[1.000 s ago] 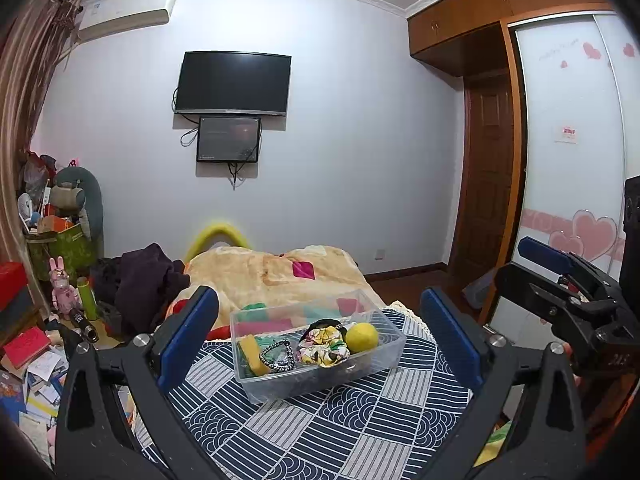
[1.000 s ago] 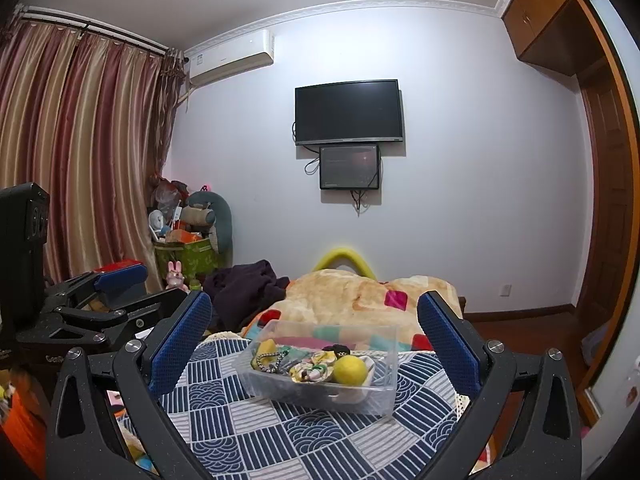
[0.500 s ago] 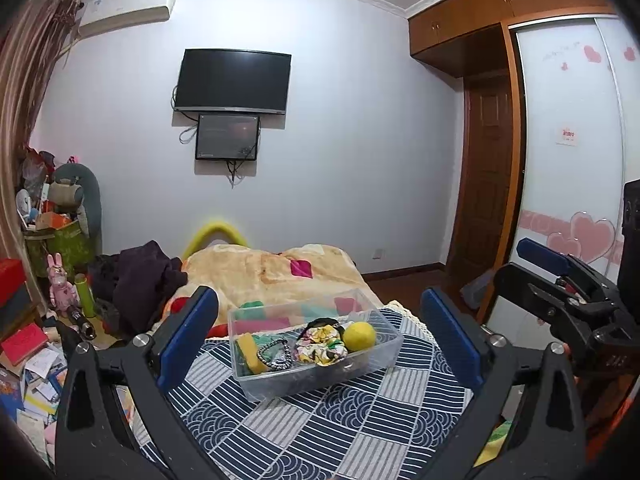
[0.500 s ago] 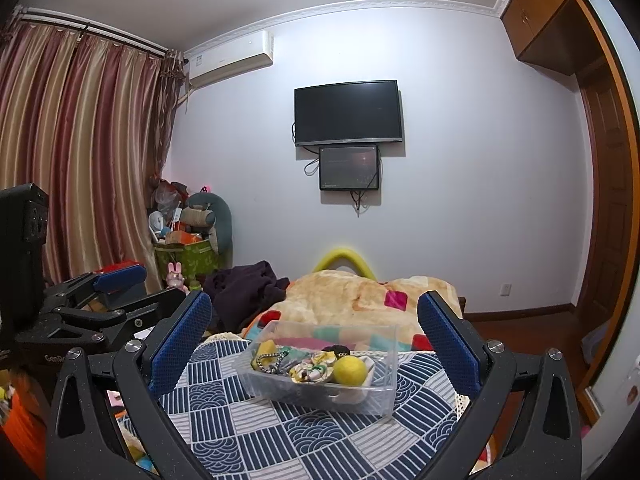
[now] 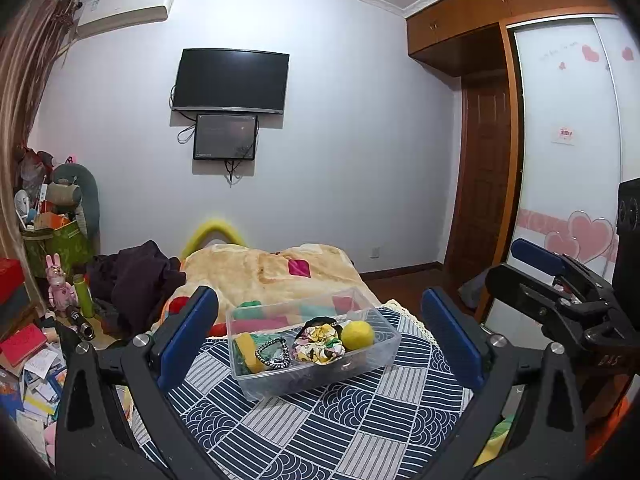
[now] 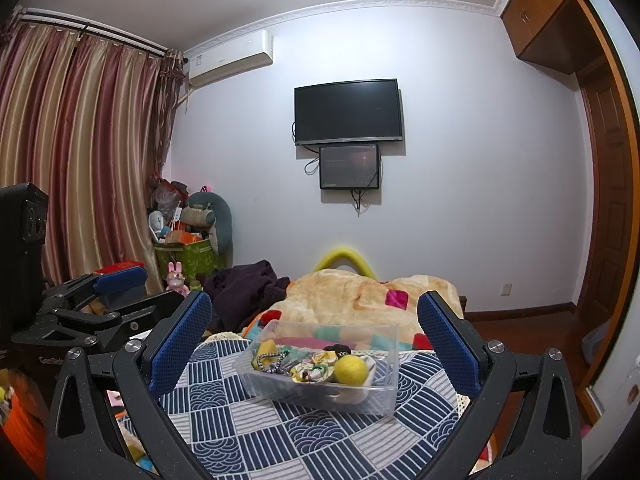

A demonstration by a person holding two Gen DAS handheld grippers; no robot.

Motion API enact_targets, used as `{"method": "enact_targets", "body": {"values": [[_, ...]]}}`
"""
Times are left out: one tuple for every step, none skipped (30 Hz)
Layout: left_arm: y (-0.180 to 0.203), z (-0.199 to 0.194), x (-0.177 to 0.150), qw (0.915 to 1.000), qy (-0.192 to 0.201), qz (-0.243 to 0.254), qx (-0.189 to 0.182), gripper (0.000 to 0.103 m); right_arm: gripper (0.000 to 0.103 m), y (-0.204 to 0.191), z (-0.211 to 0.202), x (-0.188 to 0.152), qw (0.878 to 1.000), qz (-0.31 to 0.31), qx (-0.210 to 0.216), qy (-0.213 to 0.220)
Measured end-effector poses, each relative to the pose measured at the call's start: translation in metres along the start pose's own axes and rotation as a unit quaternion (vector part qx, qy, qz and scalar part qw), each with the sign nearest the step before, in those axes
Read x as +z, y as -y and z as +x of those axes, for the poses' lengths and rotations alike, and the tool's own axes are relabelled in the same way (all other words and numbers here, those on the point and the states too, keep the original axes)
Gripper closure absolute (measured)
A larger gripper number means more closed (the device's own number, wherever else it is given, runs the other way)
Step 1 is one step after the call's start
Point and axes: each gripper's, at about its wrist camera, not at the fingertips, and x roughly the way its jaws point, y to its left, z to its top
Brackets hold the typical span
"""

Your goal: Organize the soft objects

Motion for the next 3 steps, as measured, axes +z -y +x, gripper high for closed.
{"method": "enact_targets", "body": {"values": [[-0.0003,-0.0002,0.0002,1.0,0.0,0.0,0.0,0.0,0.0,-0.0006,-0.0002,-0.0002,1.0,0.0,0.0,-0.001],[-0.0005,0.0001,0.0002,1.0,0.0,0.0,0.0,0.0,0.0,-0.0006,-0.0002,-0.0002,1.0,0.0,0.0,-0.001],[-0.0004,0.0001,0.0001,1.0,-0.001,-0.001,0.0,0.0,0.0,-0.0007,0.0002,-0.0005,1.0,0.0,0.0,-0.001]]}}
